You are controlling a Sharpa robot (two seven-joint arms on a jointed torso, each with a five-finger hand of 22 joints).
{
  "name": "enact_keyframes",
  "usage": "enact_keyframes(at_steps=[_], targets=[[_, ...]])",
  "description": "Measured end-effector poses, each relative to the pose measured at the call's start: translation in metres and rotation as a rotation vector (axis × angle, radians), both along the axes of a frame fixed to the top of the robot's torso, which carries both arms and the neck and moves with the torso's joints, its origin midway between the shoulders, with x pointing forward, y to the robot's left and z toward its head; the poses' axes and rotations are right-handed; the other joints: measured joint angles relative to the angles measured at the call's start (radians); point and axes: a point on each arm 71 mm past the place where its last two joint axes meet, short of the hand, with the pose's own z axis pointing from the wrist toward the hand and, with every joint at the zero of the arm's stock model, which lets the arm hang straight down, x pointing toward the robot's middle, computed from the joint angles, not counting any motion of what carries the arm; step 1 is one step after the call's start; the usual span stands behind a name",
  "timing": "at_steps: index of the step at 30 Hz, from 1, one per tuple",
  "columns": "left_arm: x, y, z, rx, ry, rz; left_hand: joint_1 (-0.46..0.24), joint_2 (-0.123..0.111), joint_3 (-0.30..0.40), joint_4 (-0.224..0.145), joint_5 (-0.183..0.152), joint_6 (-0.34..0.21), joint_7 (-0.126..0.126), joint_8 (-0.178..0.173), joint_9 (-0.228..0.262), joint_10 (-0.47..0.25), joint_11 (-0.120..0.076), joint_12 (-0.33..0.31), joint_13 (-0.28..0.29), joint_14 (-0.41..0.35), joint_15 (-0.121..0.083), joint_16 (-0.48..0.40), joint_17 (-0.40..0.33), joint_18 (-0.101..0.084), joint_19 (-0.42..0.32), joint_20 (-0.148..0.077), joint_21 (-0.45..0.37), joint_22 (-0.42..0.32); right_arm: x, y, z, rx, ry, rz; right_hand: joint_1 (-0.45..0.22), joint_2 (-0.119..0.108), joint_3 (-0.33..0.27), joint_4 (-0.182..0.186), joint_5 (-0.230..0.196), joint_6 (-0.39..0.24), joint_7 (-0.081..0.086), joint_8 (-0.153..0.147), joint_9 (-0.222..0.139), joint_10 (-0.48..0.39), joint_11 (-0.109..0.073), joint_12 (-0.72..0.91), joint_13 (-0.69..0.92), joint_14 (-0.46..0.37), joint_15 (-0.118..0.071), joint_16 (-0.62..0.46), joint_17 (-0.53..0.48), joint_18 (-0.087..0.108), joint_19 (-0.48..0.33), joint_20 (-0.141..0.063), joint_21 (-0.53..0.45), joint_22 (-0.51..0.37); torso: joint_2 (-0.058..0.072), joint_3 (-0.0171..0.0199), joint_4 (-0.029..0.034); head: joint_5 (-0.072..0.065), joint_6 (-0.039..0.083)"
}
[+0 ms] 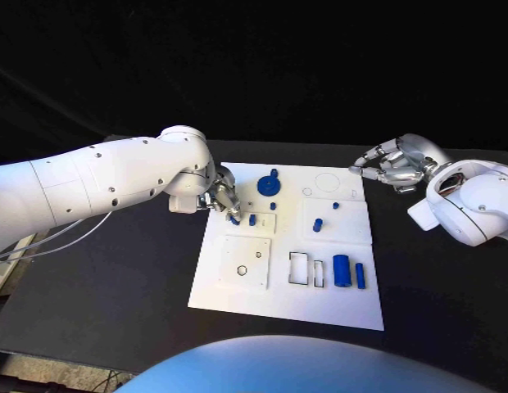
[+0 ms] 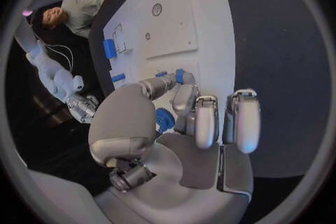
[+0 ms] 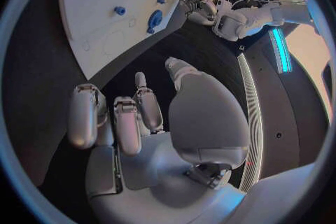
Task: Assemble the parts on the task board
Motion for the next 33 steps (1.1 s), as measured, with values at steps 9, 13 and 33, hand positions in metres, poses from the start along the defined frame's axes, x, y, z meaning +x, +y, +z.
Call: enact_keyframes(at_steps=[9,13,33], targets=[[-0.0061,0.0063,0.0037,-0.026,-0.021,-0.003,0.000,0.000,0.000,0.000,0.004,0.001,-0.001,0.000,0.003,0.000,0.000,0.004,0.002,0.000,0.000,0.000,0.000,0.000,0.000,0.000,0.000,0.000,-0.0008,-0.0005,-0.0007,0.000,0.002,0.000,0.000,0.000,0.000,0.000,0.000,0.000,0.000,0.000,0.000,0.000,0.000,0.000,0.000,0.000,0.000,0.000,0.000,0.000,0.000,0.000,0.000,0.000,0.001,0.0000,0.0012,-0.002,0.000],[-0.0059,0.0067,0.0043,-0.035,-0.028,-0.007,0.000,0.000,0.000,0.000,0.004,0.001,-0.001,0.000,0.003,0.000,0.000,0.004,0.002,0.000,0.000,0.000,0.000,0.000,0.000,0.000,0.000,0.000,-0.0010,-0.0004,-0.0010,0.000,0.002,0.000,0.000,0.000,0.000,0.000,0.000,0.000,0.000,0.000,0.000,0.000,0.000,0.000,0.000,0.000,0.000,0.000,0.000,0.000,0.000,0.000,0.000,0.000,0.001,0.0001,0.0012,-0.002,0.000],[-0.0015,-0.0032,0.0041,-0.025,-0.080,-0.056,0.000,0.000,0.000,0.000,0.003,0.003,0.001,0.004,0.004,0.004,-0.004,0.004,0.003,0.000,0.000,0.000,0.000,0.000,0.000,0.000,0.000,0.000,-0.0016,0.0003,-0.0029,0.000,0.006,0.001,0.000,0.000,0.000,0.000,0.000,0.000,0.000,0.000,0.000,0.000,0.000,0.000,0.000,0.000,0.000,0.000,0.000,0.000,0.000,0.000,0.000,0.001,0.001,0.0013,-0.0001,0.001,0.000]])
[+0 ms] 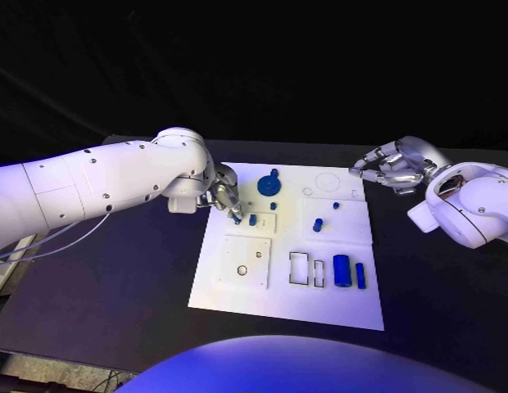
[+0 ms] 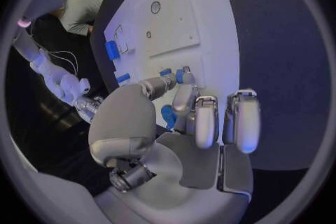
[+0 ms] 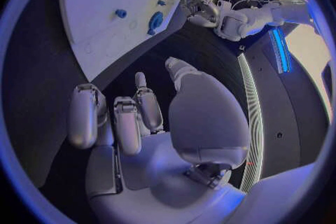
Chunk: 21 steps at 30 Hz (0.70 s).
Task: Assemble the parts on the task board
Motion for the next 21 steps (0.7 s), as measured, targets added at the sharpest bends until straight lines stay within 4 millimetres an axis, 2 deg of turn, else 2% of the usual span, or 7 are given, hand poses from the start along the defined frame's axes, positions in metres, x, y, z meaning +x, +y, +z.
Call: enact_keyframes(at_steps=[21], targets=[[0.0036,0.0018,-0.0041,0.035,0.002,-0.014,0.004,-0.004,0.000,0.000,-0.005,0.000,0.001,0.000,0.000,0.000,0.000,0.000,-0.002,0.000,0.000,0.000,0.000,0.000,0.000,0.000,0.000,0.001,0.0000,0.0004,-0.0003,0.000,0.000,0.001,0.000,0.000,0.000,0.000,0.000,0.000,0.000,0.000,0.000,0.000,0.000,0.000,0.000,0.000,0.000,0.000,0.000,0.000,0.000,0.000,0.000,0.000,0.000,-0.0008,0.0001,0.000,0.000]])
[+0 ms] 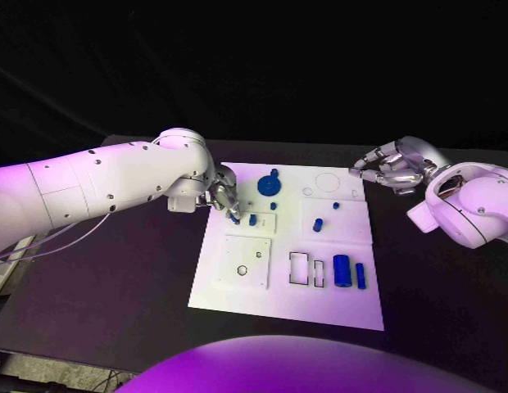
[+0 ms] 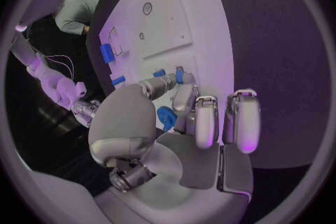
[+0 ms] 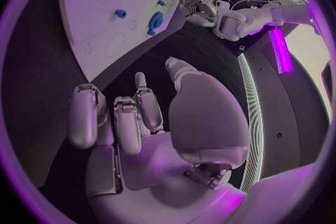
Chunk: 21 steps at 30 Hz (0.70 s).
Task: Assemble the parts on the task board
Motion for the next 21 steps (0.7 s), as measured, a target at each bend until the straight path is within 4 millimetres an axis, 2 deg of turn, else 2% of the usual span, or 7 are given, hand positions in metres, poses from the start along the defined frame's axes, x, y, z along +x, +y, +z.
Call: enact_keyframes(at_steps=[19,21], targets=[[-0.0009,-0.0010,-0.0015,0.000,0.023,-0.009,0.000,0.000,0.000,0.000,-0.001,-0.003,-0.001,0.000,0.002,0.000,0.000,0.000,0.000,0.000,0.000,0.000,0.000,0.000,0.000,0.000,0.000,0.000,0.0001,0.0001,-0.0001,0.000,0.000,0.000,0.000,0.000,0.000,0.000,0.000,0.000,0.000,0.000,0.000,0.000,0.000,0.000,0.000,0.000,0.000,0.000,0.001,0.000,0.000,0.000,0.000,0.000,0.000,0.0004,-0.0003,0.000,0.000],[-0.0009,-0.0014,-0.0014,0.000,0.024,-0.010,0.000,0.000,0.000,0.000,-0.001,-0.003,-0.001,0.000,0.002,0.000,0.000,0.000,0.000,0.000,0.000,0.000,0.000,0.000,0.000,0.000,0.000,0.000,0.0001,0.0001,-0.0001,0.000,0.000,0.000,0.003,0.008,-0.007,-0.001,0.000,-0.003,0.003,0.000,0.003,0.000,0.000,0.000,0.000,0.000,0.000,0.000,0.001,0.000,0.000,0.000,-0.004,0.000,0.000,0.0005,-0.0002,0.000,0.000]])
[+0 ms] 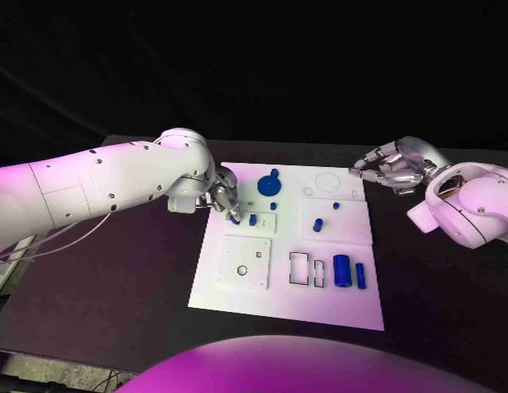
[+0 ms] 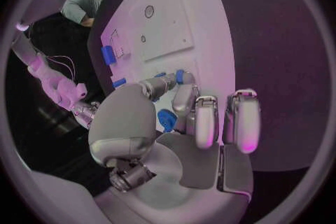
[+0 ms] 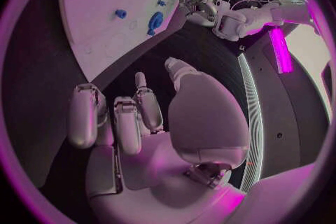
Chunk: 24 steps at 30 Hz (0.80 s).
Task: Assemble the parts on the task board
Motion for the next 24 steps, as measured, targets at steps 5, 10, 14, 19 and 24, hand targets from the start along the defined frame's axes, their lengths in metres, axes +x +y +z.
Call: enact_keyframes(at_steps=[5,10,14,19,24], targets=[[0.0001,-0.0009,0.0001,0.001,0.002,-0.002,0.000,0.000,0.000,0.000,0.000,0.001,-0.001,0.000,0.003,0.000,0.000,0.000,0.001,0.000,0.000,0.000,0.000,0.000,0.000,0.000,0.000,0.000,0.0000,0.0002,-0.0001,0.000,0.000,0.000,-0.001,0.003,0.000,0.000,0.000,0.000,0.000,0.000,0.001,0.000,0.000,0.000,0.000,0.000,0.000,0.000,0.000,0.000,0.000,0.000,0.000,0.000,0.000,0.0000,0.0002,0.001,0.000],[0.0008,-0.0023,-0.0001,0.004,0.003,-0.004,0.000,0.000,0.000,0.000,0.000,0.002,-0.001,0.000,0.003,0.000,0.000,0.000,0.001,0.000,0.000,0.000,0.000,0.000,0.000,0.000,0.000,0.000,0.0000,0.0002,-0.0002,0.000,0.000,0.000,-0.001,0.003,0.000,0.000,0.000,0.000,0.000,0.000,0.001,0.000,0.000,0.000,0.000,0.000,0.000,0.000,0.000,0.000,0.000,0.000,0.000,0.000,0.000,0.0000,0.0003,0.001,0.000],[0.0015,-0.0037,-0.0006,0.009,0.006,-0.004,0.000,0.000,0.000,0.000,0.006,0.002,-0.002,0.000,0.003,0.000,0.000,0.004,0.004,0.000,0.000,0.000,0.000,0.000,0.000,0.000,0.000,0.000,-0.0001,0.0003,-0.0001,0.000,0.000,0.001,-0.001,0.003,0.000,0.000,0.000,0.000,0.000,0.000,0.001,0.000,0.000,0.000,0.000,0.000,0.000,0.000,0.000,0.000,0.000,0.000,0.000,0.000,0.000,0.0000,0.0002,0.001,0.000],[0.0027,-0.0048,-0.0010,0.014,0.012,0.002,0.000,0.000,0.000,0.000,0.046,0.002,-0.001,0.006,0.008,0.000,0.000,0.009,0.007,0.000,0.000,0.000,0.000,0.000,0.000,0.000,0.000,0.000,-0.0002,0.0003,-0.0001,0.000,0.000,0.001,-0.001,0.003,0.000,0.000,0.000,0.000,0.000,0.000,0.001,0.000,0.000,0.000,0.000,0.000,0.000,0.000,0.000,0.000,0.000,0.000,0.000,0.000,0.000,-0.0003,-0.0004,0.000,0.000],[0.0036,-0.0057,-0.0013,0.018,0.018,0.010,0.000,0.000,0.003,0.003,0.046,0.006,0.001,0.006,0.011,0.000,0.000,0.009,0.008,0.000,0.000,0.000,0.000,0.000,0.000,0.000,0.000,0.000,-0.0003,0.0002,-0.0001,0.000,0.000,0.001,-0.001,0.003,0.000,0.000,0.000,0.000,0.000,0.000,0.001,0.000,0.000,0.000,0.001,0.000,0.000,0.000,0.000,0.000,0.000,0.000,0.000,0.000,0.000,-0.0003,-0.0006,-0.001,0.000]])
